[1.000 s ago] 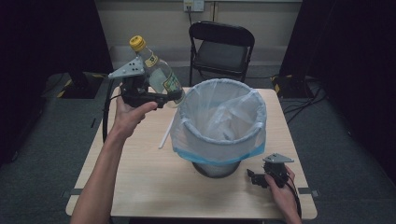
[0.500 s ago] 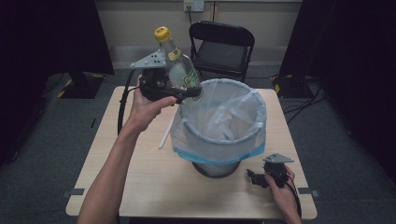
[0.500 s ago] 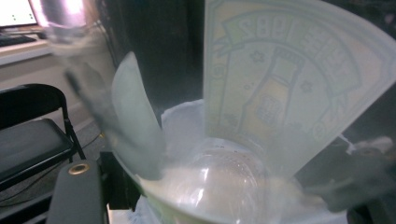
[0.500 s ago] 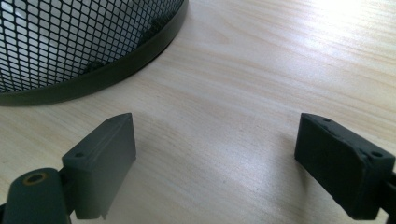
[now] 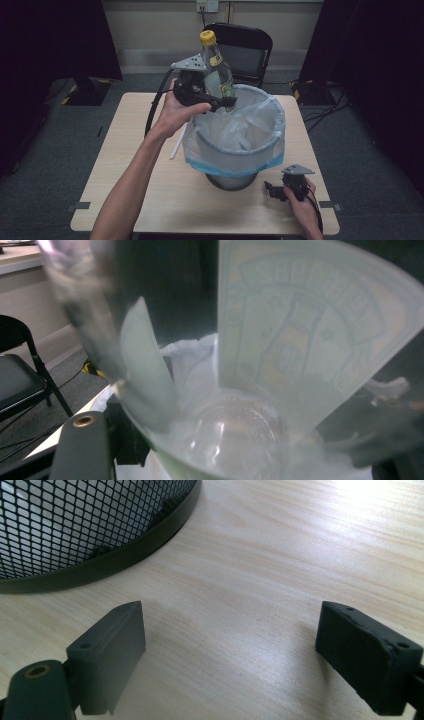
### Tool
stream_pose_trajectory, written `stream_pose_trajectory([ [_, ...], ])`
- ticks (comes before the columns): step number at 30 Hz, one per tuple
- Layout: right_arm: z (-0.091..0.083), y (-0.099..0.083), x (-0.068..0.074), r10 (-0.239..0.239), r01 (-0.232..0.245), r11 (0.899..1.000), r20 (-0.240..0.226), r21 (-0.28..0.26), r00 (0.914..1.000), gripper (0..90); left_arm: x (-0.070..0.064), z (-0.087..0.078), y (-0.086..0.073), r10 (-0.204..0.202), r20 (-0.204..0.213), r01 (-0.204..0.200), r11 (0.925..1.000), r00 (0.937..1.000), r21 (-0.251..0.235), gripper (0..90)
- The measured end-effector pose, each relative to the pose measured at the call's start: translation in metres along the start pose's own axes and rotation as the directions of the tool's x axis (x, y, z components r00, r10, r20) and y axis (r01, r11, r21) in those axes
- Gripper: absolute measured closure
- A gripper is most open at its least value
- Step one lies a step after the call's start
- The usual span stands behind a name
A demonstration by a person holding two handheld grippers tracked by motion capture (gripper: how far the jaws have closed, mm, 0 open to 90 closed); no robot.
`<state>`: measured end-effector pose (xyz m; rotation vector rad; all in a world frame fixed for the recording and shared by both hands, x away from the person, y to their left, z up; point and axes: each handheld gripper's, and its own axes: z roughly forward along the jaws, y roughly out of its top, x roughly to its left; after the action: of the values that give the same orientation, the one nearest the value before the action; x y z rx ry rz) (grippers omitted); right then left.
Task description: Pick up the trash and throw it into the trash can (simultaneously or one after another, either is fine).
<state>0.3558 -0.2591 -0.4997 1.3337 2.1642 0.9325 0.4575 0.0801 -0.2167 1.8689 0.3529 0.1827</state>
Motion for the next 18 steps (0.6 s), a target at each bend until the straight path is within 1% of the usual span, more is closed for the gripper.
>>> stream_pose_trajectory([
  [1, 0.0, 0.0, 0.0, 0.0, 0.0, 1.0, 0.0, 0.0, 1.0, 11.6, 0.0, 0.0, 0.0, 0.0, 0.0, 0.0, 1.0, 1.0, 0.0, 27.2],
  [2, 0.0, 0.0, 0.0, 0.0, 0.0, 1.0, 0.0, 0.0, 1.0, 11.6, -0.001, 0.003, 0.0, 0.012, 0.0, -0.012, 0.9999, 0.9999, 0.01, 26.5],
  [4, 0.0, 0.0, 0.0, 0.0, 0.0, 1.0, 0.0, 0.0, 1.0, 11.6, -0.001, 0.006, 0.0, 0.002, 0.004, -0.002, 0.9999, 1.0, 0.016, 26.4],
  [5, 0.0, 0.0, 0.0, -0.001, 0.001, 1.0, 0.0, 0.0, 1.0, 11.6, 0.0, 0.008, -0.001, 0.008, -0.003, -0.008, 0.9995, 1.0, 0.029, 26.3],
  [6, 0.0, 0.0, 0.0, -0.001, 0.001, 1.0, 0.0, 0.0, 1.0, 11.6, 0.0, 0.008, -0.001, 0.008, -0.003, -0.008, 0.9995, 1.0, 0.029, 27.3],
  [7, 0.0, 0.0, 0.0, 0.0, 0.0, 1.0, 0.0, 0.0, 1.0, 11.6, 0.0, 0.012, -0.004, 0.016, -0.007, -0.016, 0.9984, 0.9998, 0.055, 27.3],
  [8, 0.0, 0.0, 0.0, -0.001, 0.001, 1.0, 0.0, 0.0, 1.0, 11.6, 0.0, 0.015, -0.006, 0.01, -0.013, -0.009, 0.9982, 0.9999, 0.059, 29.1],
  [9, 0.0, 0.0, 0.0, -0.001, 0.001, 1.0, 0.0, 0.0, 1.0, 11.6, 0.001, 0.017, -0.008, 0.009, -0.012, -0.008, 0.9987, 0.9999, 0.051, 29.1],
  [10, 0.0, 0.0, 0.0, -0.001, 0.001, 1.0, 0.0, 0.0, 1.0, 11.6, 0.004, 0.013, -0.008, -0.012, 0.012, 0.012, 0.9999, 0.9999, -0.012, 34.1],
  [11, 0.0, 0.0, 0.0, -0.001, 0.001, 1.0, 0.0, 0.0, 1.0, 11.6, 0.004, 0.013, -0.008, -0.012, 0.012, 0.012, 0.9999, 0.9999, -0.012, 30.9],
  [12, 0.0, 0.0, 0.0, 0.0, 0.0, 1.0, 0.0, 0.0, 1.0, 11.6, 0.005, 0.011, -0.006, -0.01, 0.002, 0.01, 0.9997, 0.9999, -0.023, 30.9],
  [13, 0.0, 0.0, 0.0, 0.0, 0.0, 1.0, -0.001, 0.0, 1.0, 11.6, 0.006, 0.009, -0.005, -0.001, 0.001, 0.001, 0.9999, 1.0, -0.015, 28.6],
  [14, 0.0, 0.0, 0.0, 0.0, 0.0, 1.0, -0.003, -0.002, 1.0, 11.4, 0.007, 0.006, -0.005, 0.002, -0.007, -0.002, 1.0, 1.0, 0.008, 28.1],
  [15, 0.0, 0.0, 0.0, 0.0, 0.0, 1.0, -0.003, -0.002, 1.0, 11.4, 0.007, 0.006, -0.005, 0.002, -0.007, -0.002, 1.0, 1.0, 0.008, 26.8],
  [16, 0.0, 0.0, 0.0, -0.001, 0.001, 1.0, -0.004, 0.002, 1.0, 11.2, 0.011, 0.0, -0.006, -0.01, -0.022, 0.01, 0.9999, 0.9997, -0.012, 25.7],
  [17, 0.0, 0.0, 0.0, -0.001, 0.001, 1.0, -0.004, 0.002, 1.0, 11.2, 0.011, 0.0, -0.006, -0.01, -0.022, 0.01, 0.9999, 0.9997, -0.012, 25.7],
  [18, 0.001, 0.0, 0.0, -0.002, 0.002, 1.0, -0.005, 0.003, 1.0, 11.0, 0.014, -0.005, -0.008, -0.014, -0.025, 0.014, 0.9996, 0.9996, -0.025, 25.6],
])
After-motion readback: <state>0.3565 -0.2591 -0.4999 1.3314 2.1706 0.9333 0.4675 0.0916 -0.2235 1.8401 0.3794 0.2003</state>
